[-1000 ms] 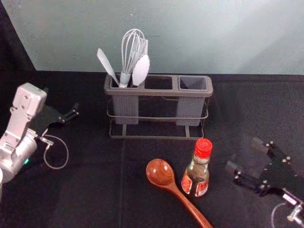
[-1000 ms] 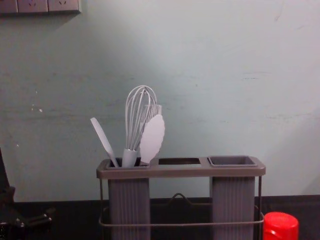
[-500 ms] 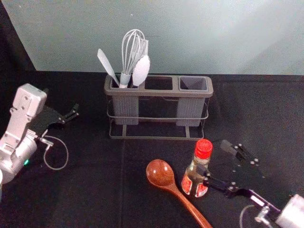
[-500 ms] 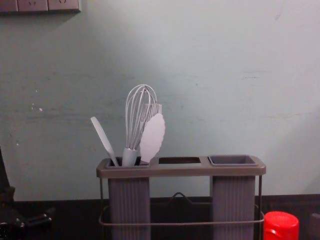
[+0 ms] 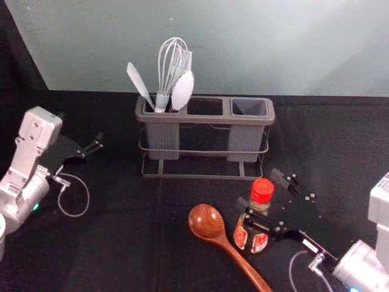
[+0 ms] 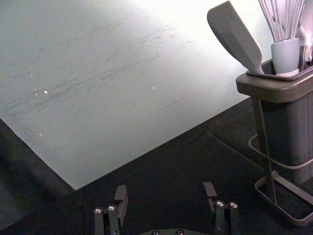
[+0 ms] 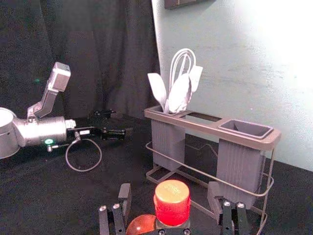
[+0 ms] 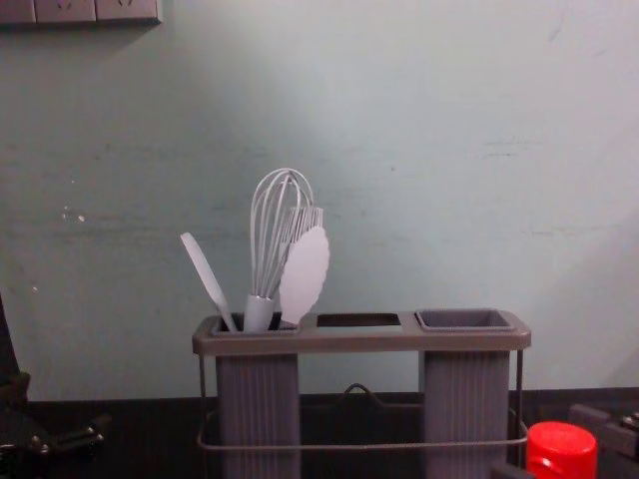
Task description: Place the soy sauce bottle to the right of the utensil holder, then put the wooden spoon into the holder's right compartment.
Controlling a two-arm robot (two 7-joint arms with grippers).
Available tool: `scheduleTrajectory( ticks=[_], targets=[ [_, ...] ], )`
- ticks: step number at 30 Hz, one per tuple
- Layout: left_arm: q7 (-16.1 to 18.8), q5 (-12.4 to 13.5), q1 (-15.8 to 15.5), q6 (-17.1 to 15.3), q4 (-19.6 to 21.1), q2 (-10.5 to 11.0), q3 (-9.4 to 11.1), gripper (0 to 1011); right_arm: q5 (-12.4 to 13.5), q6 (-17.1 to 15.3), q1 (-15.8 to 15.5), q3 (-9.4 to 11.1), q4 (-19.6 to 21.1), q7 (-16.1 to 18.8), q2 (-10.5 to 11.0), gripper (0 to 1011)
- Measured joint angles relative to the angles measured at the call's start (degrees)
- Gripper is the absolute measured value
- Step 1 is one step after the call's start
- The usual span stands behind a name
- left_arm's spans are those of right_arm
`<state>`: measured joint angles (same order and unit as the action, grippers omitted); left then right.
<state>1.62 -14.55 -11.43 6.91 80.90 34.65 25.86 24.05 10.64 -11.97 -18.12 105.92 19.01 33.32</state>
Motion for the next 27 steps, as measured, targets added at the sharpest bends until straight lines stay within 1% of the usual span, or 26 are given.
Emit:
scheduleTrajectory(
  ticks=[4, 9, 11, 12, 13, 15, 16, 17, 19, 20, 21, 22, 24, 27],
  targets=[
    [0.0, 0.0, 0.0, 0.0, 0.0, 0.0, 0.0, 1010, -0.6, -0.3, 0.0, 0.2, 0.0, 0.0, -0.6, 1002],
    [0.0, 0.0, 0.0, 0.0, 0.0, 0.0, 0.0, 1011, -1.1, -0.9, -0.2, 0.7, -0.1, 0.1, -1.3, 918],
    [0.0, 0.0, 0.0, 0.0, 0.0, 0.0, 0.0, 1011, -1.2, -1.0, -0.3, 0.9, -0.1, 0.2, -1.6, 854],
    [0.0, 0.0, 0.0, 0.0, 0.0, 0.0, 0.0, 1011, -1.3, -1.1, -0.3, 0.9, -0.1, 0.3, -1.6, 840],
    [0.0, 0.0, 0.0, 0.0, 0.0, 0.0, 0.0, 1010, -1.4, -1.3, -0.3, 1.0, -0.2, 0.4, -1.9, 788],
    [0.0, 0.0, 0.0, 0.0, 0.0, 0.0, 0.0, 1011, -1.5, -1.4, -0.3, 1.1, -0.2, 0.5, -2.1, 748],
    [0.0, 0.0, 0.0, 0.0, 0.0, 0.0, 0.0, 1011, -1.6, -1.5, -0.3, 1.3, -0.3, 0.8, -2.3, 692],
    [0.0, 0.0, 0.0, 0.0, 0.0, 0.0, 0.0, 1011, -1.6, -1.5, -0.3, 1.3, -0.3, 0.8, -2.3, 692],
    [0.0, 0.0, 0.0, 0.0, 0.0, 0.0, 0.0, 1011, -1.8, -1.8, -0.3, 1.6, -0.3, 1.2, -2.6, 609],
    [0.0, 0.0, 0.0, 0.0, 0.0, 0.0, 0.0, 1011, -1.8, -1.8, -0.3, 1.6, -0.3, 1.2, -2.6, 609],
    [0.0, 0.0, 0.0, 0.0, 0.0, 0.0, 0.0, 1011, -1.9, -1.9, -0.4, 1.8, -0.2, 1.3, -2.9, 527],
    [0.0, 0.0, 0.0, 0.0, 0.0, 0.0, 0.0, 1011, -1.9, -1.9, -0.4, 1.8, -0.2, 1.3, -2.9, 527],
    [0.0, 0.0, 0.0, 0.0, 0.0, 0.0, 0.0, 1011, -2.0, -2.2, -0.6, 2.1, 0.0, 1.5, -3.1, 450],
    [0.0, 0.0, 0.0, 0.0, 0.0, 0.0, 0.0, 1011, -2.2, -2.6, -0.8, 2.4, 0.2, 1.7, -3.4, 394]
  ],
)
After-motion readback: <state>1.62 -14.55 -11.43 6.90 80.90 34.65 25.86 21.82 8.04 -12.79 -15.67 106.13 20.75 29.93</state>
